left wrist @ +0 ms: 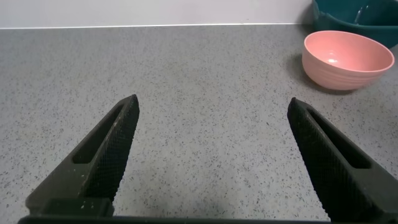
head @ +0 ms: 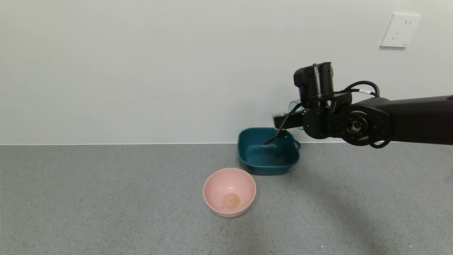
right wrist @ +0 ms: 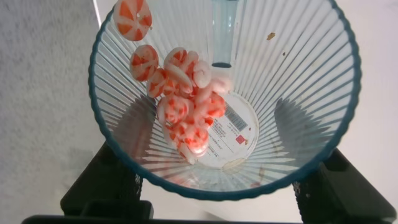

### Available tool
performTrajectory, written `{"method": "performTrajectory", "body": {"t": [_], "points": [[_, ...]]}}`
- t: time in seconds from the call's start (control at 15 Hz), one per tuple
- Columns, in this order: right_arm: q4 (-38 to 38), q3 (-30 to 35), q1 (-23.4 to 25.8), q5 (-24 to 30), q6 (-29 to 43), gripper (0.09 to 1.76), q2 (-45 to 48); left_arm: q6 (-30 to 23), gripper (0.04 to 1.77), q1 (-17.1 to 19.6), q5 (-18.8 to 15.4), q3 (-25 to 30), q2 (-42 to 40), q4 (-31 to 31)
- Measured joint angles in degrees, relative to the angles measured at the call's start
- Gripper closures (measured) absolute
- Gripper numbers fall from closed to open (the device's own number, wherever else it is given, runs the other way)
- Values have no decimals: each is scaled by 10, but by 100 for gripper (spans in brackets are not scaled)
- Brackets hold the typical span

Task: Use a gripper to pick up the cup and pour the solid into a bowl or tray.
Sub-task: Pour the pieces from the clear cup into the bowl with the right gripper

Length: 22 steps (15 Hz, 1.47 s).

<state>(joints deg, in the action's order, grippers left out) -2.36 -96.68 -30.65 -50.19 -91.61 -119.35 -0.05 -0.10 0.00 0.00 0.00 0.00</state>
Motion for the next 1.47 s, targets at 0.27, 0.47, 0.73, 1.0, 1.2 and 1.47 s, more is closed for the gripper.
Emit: {"method": "performTrajectory", "body": {"t": [0.27,0.47,0.73,1.0,1.2,1.47], "points": [[-1,0,3,-6,-78,52,-5,0,9,0,0,0,0,0],[-46,0,10,-6,-157,52,-9,0,9,0,0,0,0,0],[-208,3,14,-4,-314,52,-25,0,9,0,0,0,0,0],[-344,20,10,-2,-417,52,-56,0,9,0,0,0,0,0],[-376,27,11,1,-446,52,-68,0,9,0,0,0,0,0],[-380,28,9,1,-468,52,-71,0,9,0,0,0,0,0]]}}
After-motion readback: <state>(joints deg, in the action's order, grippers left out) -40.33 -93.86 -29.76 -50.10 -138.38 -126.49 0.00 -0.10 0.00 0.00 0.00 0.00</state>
